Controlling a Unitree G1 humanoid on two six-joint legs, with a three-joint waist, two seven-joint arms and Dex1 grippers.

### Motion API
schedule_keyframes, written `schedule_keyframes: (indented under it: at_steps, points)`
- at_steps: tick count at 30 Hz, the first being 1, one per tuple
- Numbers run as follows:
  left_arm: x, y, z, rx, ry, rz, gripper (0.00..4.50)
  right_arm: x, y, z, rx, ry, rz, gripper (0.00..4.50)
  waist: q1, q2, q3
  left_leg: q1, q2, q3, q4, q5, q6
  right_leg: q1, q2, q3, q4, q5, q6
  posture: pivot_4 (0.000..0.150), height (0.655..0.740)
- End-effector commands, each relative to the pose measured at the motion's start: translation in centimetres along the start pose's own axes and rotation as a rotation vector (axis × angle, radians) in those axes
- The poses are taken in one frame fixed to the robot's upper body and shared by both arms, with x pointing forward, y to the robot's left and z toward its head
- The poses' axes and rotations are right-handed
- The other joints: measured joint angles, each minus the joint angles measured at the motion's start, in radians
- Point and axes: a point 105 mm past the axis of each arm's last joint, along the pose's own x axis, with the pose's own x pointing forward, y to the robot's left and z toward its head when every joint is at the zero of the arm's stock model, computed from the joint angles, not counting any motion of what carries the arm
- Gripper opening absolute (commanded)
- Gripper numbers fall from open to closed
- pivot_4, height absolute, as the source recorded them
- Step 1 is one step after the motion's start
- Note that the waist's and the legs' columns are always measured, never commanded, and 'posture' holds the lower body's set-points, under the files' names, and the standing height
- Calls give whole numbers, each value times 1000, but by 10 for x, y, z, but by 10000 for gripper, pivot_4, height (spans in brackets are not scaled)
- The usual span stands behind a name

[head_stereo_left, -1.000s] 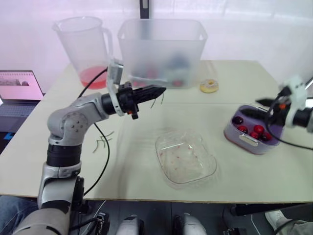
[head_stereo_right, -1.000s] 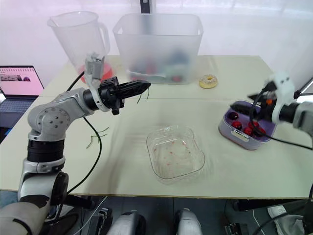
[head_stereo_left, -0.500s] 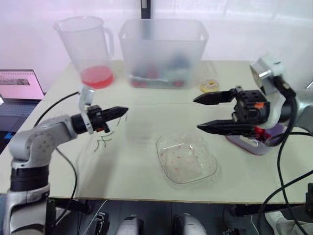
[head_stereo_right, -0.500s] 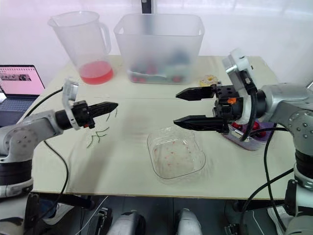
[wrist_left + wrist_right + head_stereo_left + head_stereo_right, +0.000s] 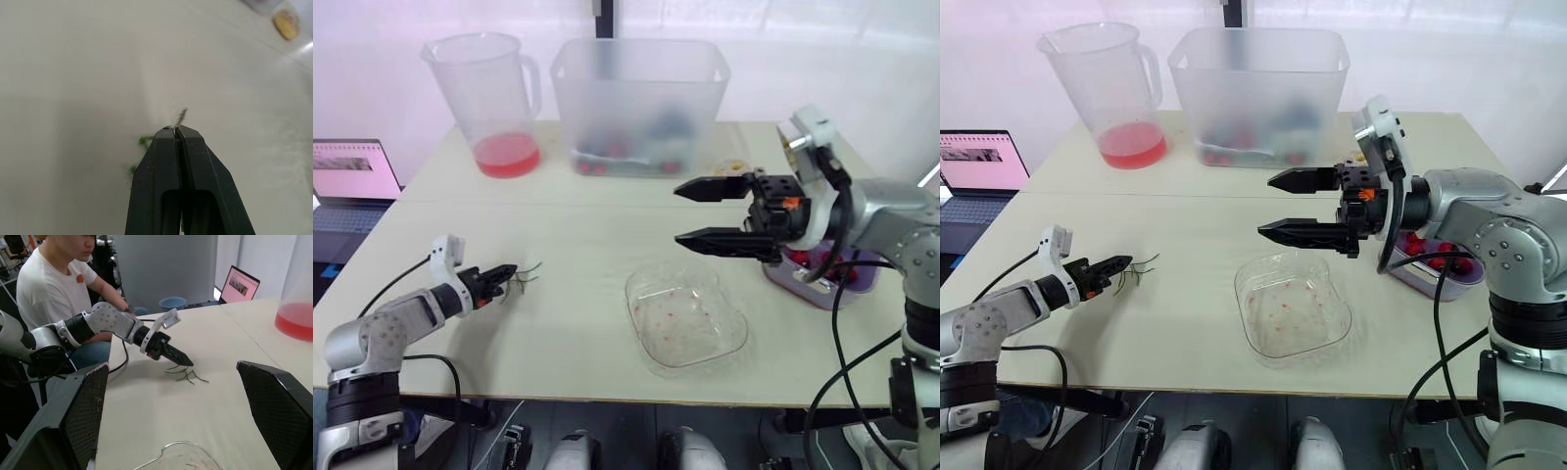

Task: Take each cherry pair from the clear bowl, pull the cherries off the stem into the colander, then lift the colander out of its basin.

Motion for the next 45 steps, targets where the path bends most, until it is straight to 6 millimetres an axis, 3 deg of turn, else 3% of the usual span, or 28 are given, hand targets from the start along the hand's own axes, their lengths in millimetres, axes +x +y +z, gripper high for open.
schedule_keyframes:
  at_steps: [1, 2, 7, 8, 12, 16, 21, 23, 25, 28, 32, 38, 40, 45]
  points:
    - [-6, 13, 22, 17, -84, 56, 14072, -2, 3, 10, -43, -22, -12, 45000, 0, 0, 0, 0, 0, 0, 0, 0, 0, 0, 0, 0, 0, 0, 0, 1500, 6886]
    - [-7, 15, 29, 22, -121, 64, 17451, -2, 3, 9, -36, -19, -18, 45000, 0, 0, 0, 0, 0, 0, 0, 0, 0, 0, 0, 0, 0, 0, 0, 1500, 6886]
    - [-23, 16, 74, 26, -331, 68, 43545, -6, -2, 9, -2, -30, -46, 45000, 0, 0, 0, 0, 0, 0, 0, 0, 0, 0, 0, 0, 0, 0, 0, 1500, 6886]
    - [-26, 16, 81, 28, -358, 67, 44425, -7, -3, 8, 0, -23, -51, 45000, 0, 0, 0, 0, 0, 0, 0, 0, 0, 0, 0, 0, 0, 0, 0, 1500, 6886]
    - [-36, -4, 102, 160, -412, -11, 44425, -17, -10, 1, -8, 40, -106, 45000, 0, 0, 0, 0, 0, 0, 0, 0, 0, 0, 0, 0, 0, 0, 0, 1500, 6886]
    - [-29, -40, 98, 325, -343, -143, 44425, -32, -21, -8, -22, 126, -186, 45000, 1, 0, 0, -1, -1, 0, 0, 0, 0, 0, 0, 0, -1, 0, 0, 1500, 6886]
    - [-14, -136, 75, 721, -135, -473, 44425, -75, -43, -15, 17, 206, -370, 45000, 5, 0, 0, -1, -1, 0, 0, 0, 0, 0, 0, 0, -1, 0, 0, 1500, 6886]
    - [-15, -160, 66, 823, -70, -591, 44425, -92, -44, -23, 17, 291, -423, 45000, 3, 0, 0, -2, -1, 0, -1, 0, 0, 0, 0, 0, -2, 0, 0, 1500, 6886]
    - [-15, -177, 69, 793, -92, -689, 44425, -106, -45, -28, 14, 358, -479, 45000, -1, 1, 0, -1, -1, 1, -2, 0, 0, 0, 0, 0, -3, 0, 0, 1500, 6886]
    - [-10, -188, 79, 758, -136, -750, 44425, -124, -45, -34, 4, 458, -562, 45000, -6, 2, 0, 1, 1, 3, -2, 0, 0, 0, 0, 0, -1, 0, 0, 1500, 6886]
    - [-22, -209, 52, 800, 45, -973, 44425, -158, -37, -39, 23, 645, -680, 45000, -2, 2, 1, 1, 2, 3, -3, 0, 0, -1, 2, 0, -1, 0, 0, 1500, 6886]
    - [-25, -208, 38, 834, 93, -1045, 44425, -166, -24, -38, -29, 748, -708, 45000, 0, 2, 0, 0, 1, 3, -2, 0, 1, 0, 2, 1, -1, 0, 0, 1500, 6886]
    - [-24, -210, 37, 812, 83, -1048, 44425, -163, -18, -43, 38, 736, -673, 45000, 1, 2, 1, 0, 1, 2, -2, 0, 1, 0, 2, 1, -1, 0, 0, 1500, 6886]
    - [-28, -200, 28, 791, 36, -1015, 44425, -179, -19, -71, 127, 883, -753, 45000, 0, 2, 1, 0, 1, 2, -2, -1, 1, 0, 1, 1, -2, 0, 0, 1500, 6886]
